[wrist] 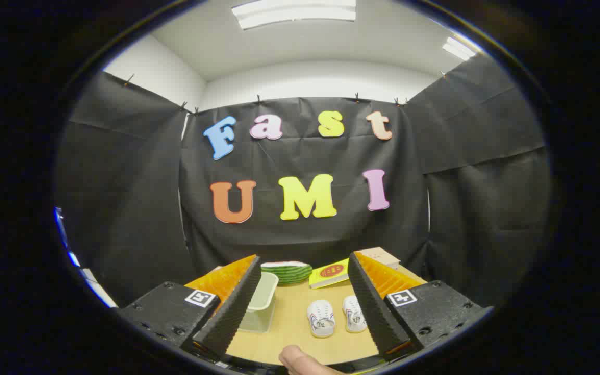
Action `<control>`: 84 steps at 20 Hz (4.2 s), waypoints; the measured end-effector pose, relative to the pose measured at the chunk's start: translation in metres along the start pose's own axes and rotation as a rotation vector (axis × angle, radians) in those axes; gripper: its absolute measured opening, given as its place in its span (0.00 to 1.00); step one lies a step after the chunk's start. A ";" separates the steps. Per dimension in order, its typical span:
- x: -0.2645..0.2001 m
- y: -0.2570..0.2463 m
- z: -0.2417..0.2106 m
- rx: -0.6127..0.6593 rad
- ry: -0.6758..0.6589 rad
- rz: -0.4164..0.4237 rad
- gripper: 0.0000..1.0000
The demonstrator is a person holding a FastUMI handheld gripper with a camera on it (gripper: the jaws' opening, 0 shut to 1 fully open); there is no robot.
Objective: Open the storage box then place both shoes into the box .Put the left shoe in first, then the right shoe, with the right side of both shoes facing outward in a uniform manner.
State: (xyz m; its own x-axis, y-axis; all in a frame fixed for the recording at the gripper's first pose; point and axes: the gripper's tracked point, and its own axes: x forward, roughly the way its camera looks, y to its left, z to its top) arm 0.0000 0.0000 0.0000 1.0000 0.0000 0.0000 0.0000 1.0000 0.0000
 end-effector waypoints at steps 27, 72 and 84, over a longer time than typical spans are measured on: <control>0.123 0.027 -0.120 0.254 0.361 0.288 1.00; 0.279 0.214 -0.129 0.925 0.712 0.803 0.07; 0.280 0.346 -0.120 0.852 0.687 0.847 0.19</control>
State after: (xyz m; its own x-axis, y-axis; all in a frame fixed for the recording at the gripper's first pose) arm 0.2804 0.3457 -0.1204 0.4943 0.8502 -0.1811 -0.3528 0.3866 0.8521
